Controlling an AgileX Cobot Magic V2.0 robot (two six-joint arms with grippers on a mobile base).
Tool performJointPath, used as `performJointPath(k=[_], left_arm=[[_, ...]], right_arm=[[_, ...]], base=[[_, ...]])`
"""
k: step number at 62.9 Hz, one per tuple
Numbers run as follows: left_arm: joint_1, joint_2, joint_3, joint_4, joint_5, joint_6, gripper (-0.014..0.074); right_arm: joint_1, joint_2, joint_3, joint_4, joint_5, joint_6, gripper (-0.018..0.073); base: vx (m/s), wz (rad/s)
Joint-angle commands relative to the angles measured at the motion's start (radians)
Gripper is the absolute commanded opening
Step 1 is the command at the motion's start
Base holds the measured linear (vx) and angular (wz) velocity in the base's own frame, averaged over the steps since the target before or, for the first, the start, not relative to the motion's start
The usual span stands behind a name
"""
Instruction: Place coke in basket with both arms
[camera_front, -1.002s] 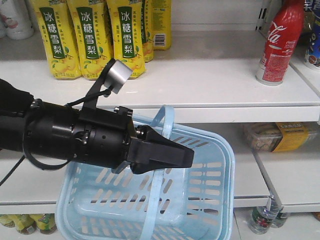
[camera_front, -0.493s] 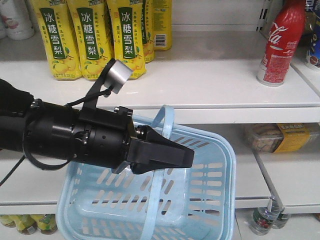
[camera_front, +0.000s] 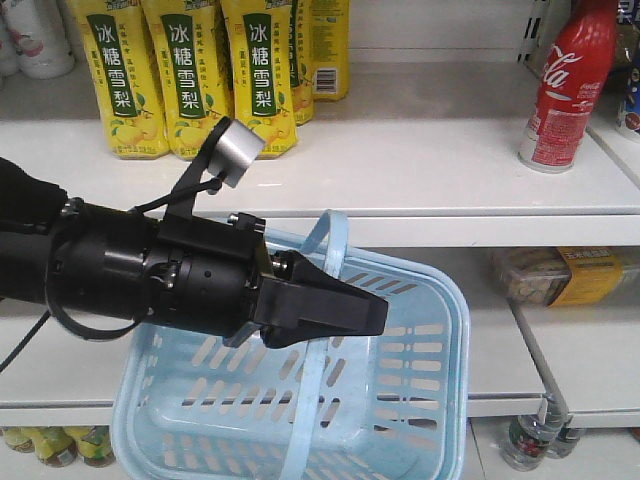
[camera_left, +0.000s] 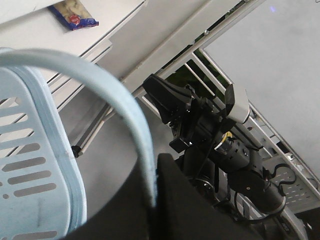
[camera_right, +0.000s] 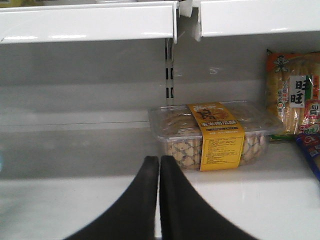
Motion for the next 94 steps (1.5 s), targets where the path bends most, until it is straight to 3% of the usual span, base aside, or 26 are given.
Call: performJointPath(k=[1, 24, 41, 45, 48, 53, 61, 69, 74, 87, 94], left_arm=[[-0.005, -0.038, -0.032, -0.075, -0.002, 0.017, -0.0006], [-0.005, -0.038, -0.032, -0.075, -0.002, 0.017, -0.0006], [-0.005, -0.038, -0.032, -0.075, -0.002, 0.017, -0.0006], [-0.005, -0.038, -0.032, -0.075, -0.002, 0.017, -0.0006], [-0.005, -0.038, -0.032, -0.075, -0.002, 0.017, -0.0006], [-0.005, -0.038, -0.032, -0.075, -0.002, 0.017, -0.0006], [-0.005, -0.037, -0.032, -0.075, -0.001, 0.017, -0.0006], [-0.005, -0.037, -0.032, -0.075, -0.001, 0.017, -0.0006], [-0.005, -0.037, -0.032, -0.075, -0.001, 0.017, -0.0006], [-0.005, -0.037, -0.032, -0.075, -0.002, 0.017, -0.0006], [-0.005, -0.037, -0.032, -0.075, -0.001, 0.017, -0.0006]], right_arm=[[-0.005, -0.018, 0.010, -0.009, -0.078, -0.009, -0.0005], [-0.005, -0.018, 0.010, 0.022, -0.101, 0.020, -0.0005], [-0.005, -0.018, 0.009, 0.598, -0.347, 0.447, -0.0005], [-0.005, -0.018, 0.009, 0.706, -0.408, 0.509, -0.0005], [-0.005, -0.018, 0.004, 0.721, -0.454, 0.537, -0.0005], [-0.004, -0.018, -0.066, 0.602, -0.468, 0.544, -0.0005], [-0.004, 0.004, -0.306, 0.040, -0.279, 0.541, 0.0005], [-0.004, 0.096, -0.532, -0.350, -0.113, 0.592, 0.0097], [-0.004, 0.153, -0.605, -0.440, -0.085, 0.589, 0.0207], [-0.004, 0.334, -0.645, -0.503, -0.153, 0.577, 0.0606], [-0.004, 0.443, -0.646, -0.584, -0.266, 0.578, 0.0706]], base=[[0.00, 0.00], [0.00, 0.00], [0.00, 0.00], [0.00, 0.00], [0.00, 0.00], [0.00, 0.00], [0.00, 0.00], [0.00, 0.00], [0.00, 0.00], [0.00, 0.00], [0.00, 0.00]])
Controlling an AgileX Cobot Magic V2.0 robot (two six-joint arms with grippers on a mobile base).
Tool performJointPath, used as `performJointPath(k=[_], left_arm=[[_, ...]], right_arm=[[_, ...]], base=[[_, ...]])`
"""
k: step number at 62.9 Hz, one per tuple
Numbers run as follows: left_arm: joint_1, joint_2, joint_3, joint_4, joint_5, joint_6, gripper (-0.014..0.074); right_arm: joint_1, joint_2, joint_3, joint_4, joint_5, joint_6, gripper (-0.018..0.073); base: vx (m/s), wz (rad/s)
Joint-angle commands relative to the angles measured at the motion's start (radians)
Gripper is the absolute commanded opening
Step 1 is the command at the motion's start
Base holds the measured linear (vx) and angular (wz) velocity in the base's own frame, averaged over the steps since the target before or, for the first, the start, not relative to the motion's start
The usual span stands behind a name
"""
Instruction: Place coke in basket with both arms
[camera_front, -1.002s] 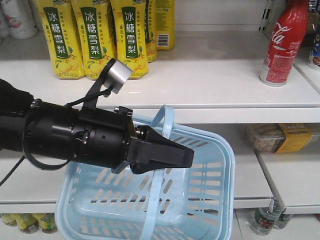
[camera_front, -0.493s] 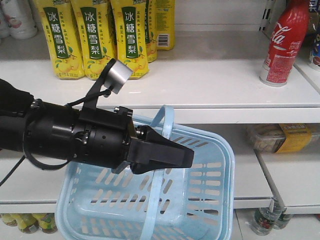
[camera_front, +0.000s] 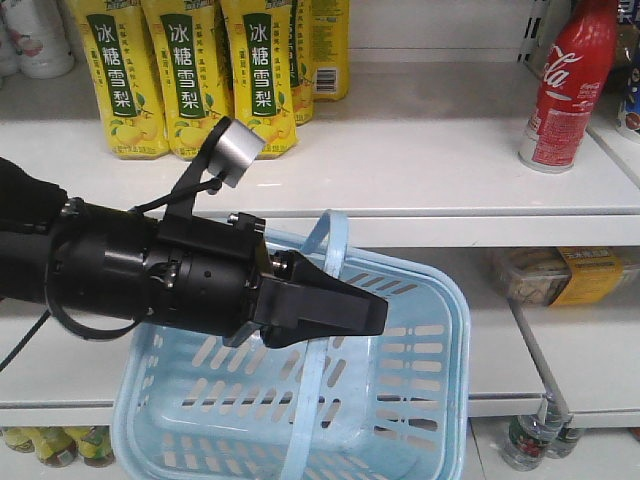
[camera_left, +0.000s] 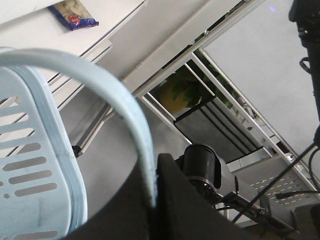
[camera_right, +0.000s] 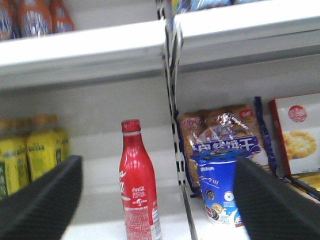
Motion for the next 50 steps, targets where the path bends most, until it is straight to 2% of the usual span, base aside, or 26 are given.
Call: performJointPath(k=[1, 20, 30, 39, 50], left_arm=[[-0.005, -0.037, -0.032, -0.075, -0.001, 0.017, -0.0006], [-0.005, -0.037, -0.032, -0.075, -0.001, 0.017, -0.0006], [-0.005, -0.037, -0.032, -0.075, -0.001, 0.017, -0.0006], [-0.005, -0.037, -0.032, -0.075, -0.001, 0.017, -0.0006], [-0.005, -0.037, -0.032, -0.075, -0.001, 0.017, -0.0006]], right_arm=[[-0.004, 0.098, -0.032, -0.084, -0.162, -0.007, 0.0711], [-0.004, 0.400, -0.211, -0.251, -0.259, 0.007, 0.0668], [-0.004, 0.528, -0.322, -0.310, -0.273, 0.102, 0.0651], [-0.004, 0.631, -0.385, -0.384, -0.303, 0.144, 0.0648], [-0.004, 0.731, -0.464, -0.414, -0.295, 0.186, 0.0640]], base=[[0.00, 0.00], [0.00, 0.00], [0.00, 0.00], [0.00, 0.00], [0.00, 0.00]])
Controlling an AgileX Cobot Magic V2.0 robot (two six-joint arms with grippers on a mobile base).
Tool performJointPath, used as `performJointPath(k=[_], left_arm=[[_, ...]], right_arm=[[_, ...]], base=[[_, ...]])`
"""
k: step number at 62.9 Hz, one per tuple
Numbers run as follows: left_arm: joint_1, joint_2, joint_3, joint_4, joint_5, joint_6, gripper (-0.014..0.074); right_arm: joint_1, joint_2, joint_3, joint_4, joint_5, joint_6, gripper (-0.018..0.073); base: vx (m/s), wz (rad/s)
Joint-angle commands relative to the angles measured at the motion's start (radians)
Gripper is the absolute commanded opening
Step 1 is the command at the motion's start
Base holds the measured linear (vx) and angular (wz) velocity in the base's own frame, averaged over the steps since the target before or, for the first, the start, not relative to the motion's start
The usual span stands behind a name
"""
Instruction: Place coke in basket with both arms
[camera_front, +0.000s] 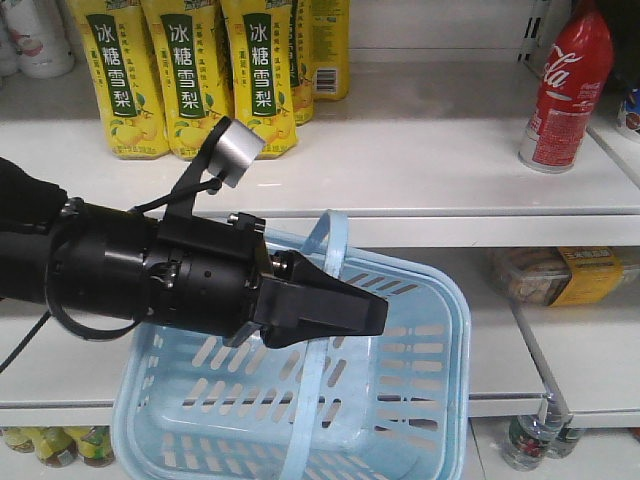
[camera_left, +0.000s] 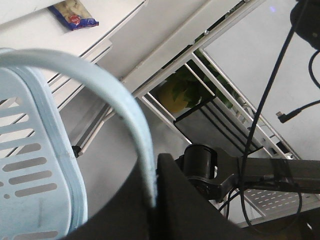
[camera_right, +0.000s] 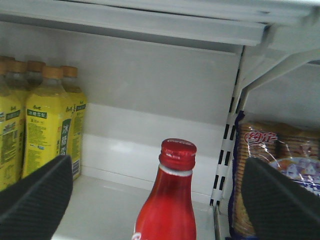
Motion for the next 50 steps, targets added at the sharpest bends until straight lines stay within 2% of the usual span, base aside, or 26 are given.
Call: performJointPath(k=[1, 15, 24, 30, 33, 46, 50], left_arm=[[-0.005, -0.037, -0.032, -0.075, -0.001, 0.017, -0.0006], [-0.005, -0.037, -0.032, -0.075, -0.001, 0.017, -0.0006], [-0.005, -0.037, -0.032, -0.075, -0.001, 0.017, -0.0006], [-0.005, -0.037, -0.032, -0.075, -0.001, 0.017, -0.0006], [-0.005, -0.037, -0.032, -0.075, -0.001, 0.017, -0.0006], [-0.005, -0.037, -0.032, -0.075, -0.001, 0.017, -0.0006], [-0.005, -0.037, -0.032, -0.075, -0.002, 0.017, -0.0006]], right_arm=[[-0.004, 0.036, -0.073, -0.009, -0.038, 0.014, 0.0640], [-0.004, 0.160, -0.150, -0.008, -0.024, 0.014, 0.0629], [-0.004, 0.216, -0.191, -0.008, -0.025, 0.013, 0.0574], [-0.004, 0.239, -0.211, -0.008, -0.028, 0.011, 0.0482], [-0.004, 0.241, -0.214, -0.007, -0.029, 0.013, 0.0407], [-0.004, 0.234, -0.210, -0.013, -0.027, 0.015, -0.0006], [-0.004, 0.212, -0.209, -0.046, -0.027, 0.023, -0.0014]], base=[[0.00, 0.00], [0.00, 0.00], [0.00, 0.00], [0.00, 0.00], [0.00, 0.00], [0.00, 0.00], [0.00, 0.00]])
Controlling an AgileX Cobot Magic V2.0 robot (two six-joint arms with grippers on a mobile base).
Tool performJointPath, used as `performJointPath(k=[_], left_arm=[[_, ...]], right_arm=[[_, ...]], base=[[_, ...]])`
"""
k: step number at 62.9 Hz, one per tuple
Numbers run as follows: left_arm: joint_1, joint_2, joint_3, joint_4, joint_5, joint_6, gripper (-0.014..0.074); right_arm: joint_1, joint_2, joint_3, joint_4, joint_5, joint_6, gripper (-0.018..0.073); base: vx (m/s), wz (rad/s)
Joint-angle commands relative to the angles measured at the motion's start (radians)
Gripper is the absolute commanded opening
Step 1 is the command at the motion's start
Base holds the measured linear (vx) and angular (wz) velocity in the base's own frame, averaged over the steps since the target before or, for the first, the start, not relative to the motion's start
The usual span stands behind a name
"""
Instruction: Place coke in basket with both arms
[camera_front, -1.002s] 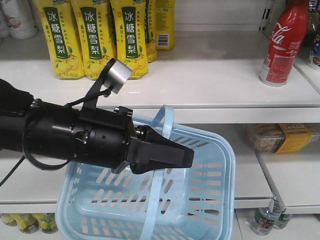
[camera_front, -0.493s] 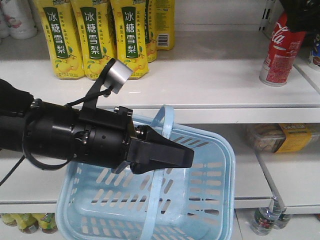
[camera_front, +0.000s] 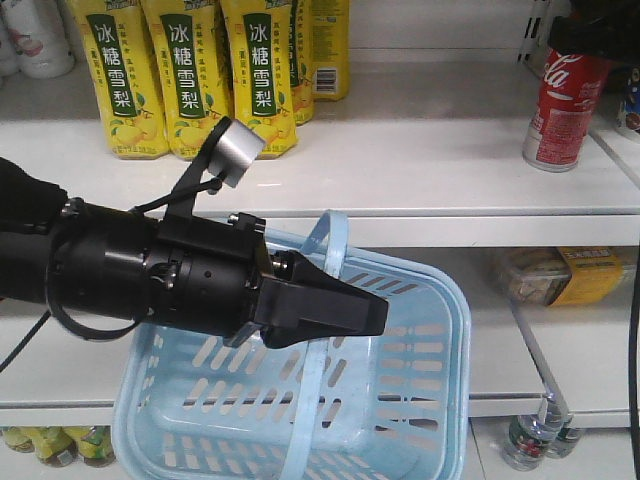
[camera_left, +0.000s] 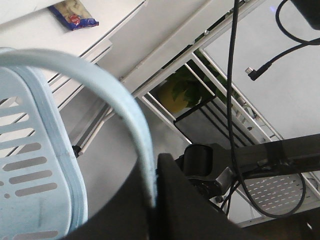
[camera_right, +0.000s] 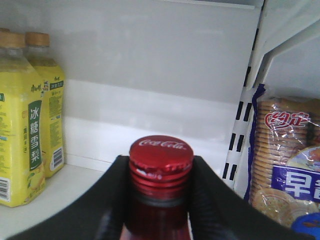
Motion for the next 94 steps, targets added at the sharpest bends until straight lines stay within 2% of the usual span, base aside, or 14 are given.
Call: performJointPath(k=[1, 6, 12, 19, 25, 27, 30, 36, 45, 53, 57, 78, 94], left_arm=[[-0.005, -0.037, -0.032, -0.075, -0.001, 0.017, -0.0006], [-0.005, -0.037, -0.032, -0.075, -0.001, 0.017, -0.0006], [-0.005, -0.037, -0.032, -0.075, -0.002, 0.017, -0.0006], [-0.005, -0.037, -0.032, -0.075, -0.002, 0.017, -0.0006], [-0.005, -0.037, -0.032, -0.075, -0.002, 0.017, -0.0006], [-0.005, -0.037, -0.032, -0.075, -0.002, 0.017, -0.0006], [-0.005, -0.037, -0.032, -0.075, -0.002, 0.017, -0.0006], [-0.005, -0.037, -0.032, -0.075, -0.001, 0.017, -0.0006], [-0.005, -0.037, -0.032, -0.075, -0.001, 0.017, -0.0006], [-0.005, -0.037, -0.032, -0.075, -0.001, 0.017, -0.0006], [-0.005, -0.037, -0.032, -0.075, -0.001, 0.017, -0.0006], [-0.005, -0.037, -0.032, -0.075, -0.002, 0.016, -0.0006], [-0.005, -0.037, -0.032, -0.075, -0.002, 0.016, -0.0006]], right_arm=[[-0.004, -0.060, -0.032, -0.040, -0.033, 0.003, -0.0012], [0.013, -0.111, -0.031, -0.132, -0.019, 0.067, -0.0009], [0.050, -0.179, -0.031, -0.295, 0.023, 0.228, -0.0009], [0.096, -0.251, -0.031, -0.549, 0.000, 0.491, -0.0007], [0.122, -0.303, -0.031, -0.780, -0.127, 0.747, -0.0005], [0.124, -0.315, -0.026, -0.780, -0.183, 0.825, -0.0005], [0.124, -0.334, -0.013, -0.777, -0.268, 0.877, -0.0005], [0.125, -0.378, 0.033, -0.777, -0.344, 0.896, -0.0003], [0.126, -0.435, 0.140, -0.777, -0.398, 0.990, -0.0003], [0.126, -0.458, 0.225, -0.777, -0.527, 1.049, -0.0003], [0.126, -0.453, 0.256, -0.774, -0.548, 1.066, -0.0003], [0.126, -0.377, 0.371, -0.706, -0.534, 1.017, -0.0003], [0.126, -0.282, 0.373, -0.583, -0.593, 0.946, -0.0003]], base=[[0.00, 0.00], [0.00, 0.00], [0.00, 0.00], [0.00, 0.00], [0.00, 0.00], [0.00, 0.00], [0.00, 0.00], [0.00, 0.00], [0.00, 0.00], [0.00, 0.00], [0.00, 0.00], [0.00, 0.00], [0.00, 0.00]])
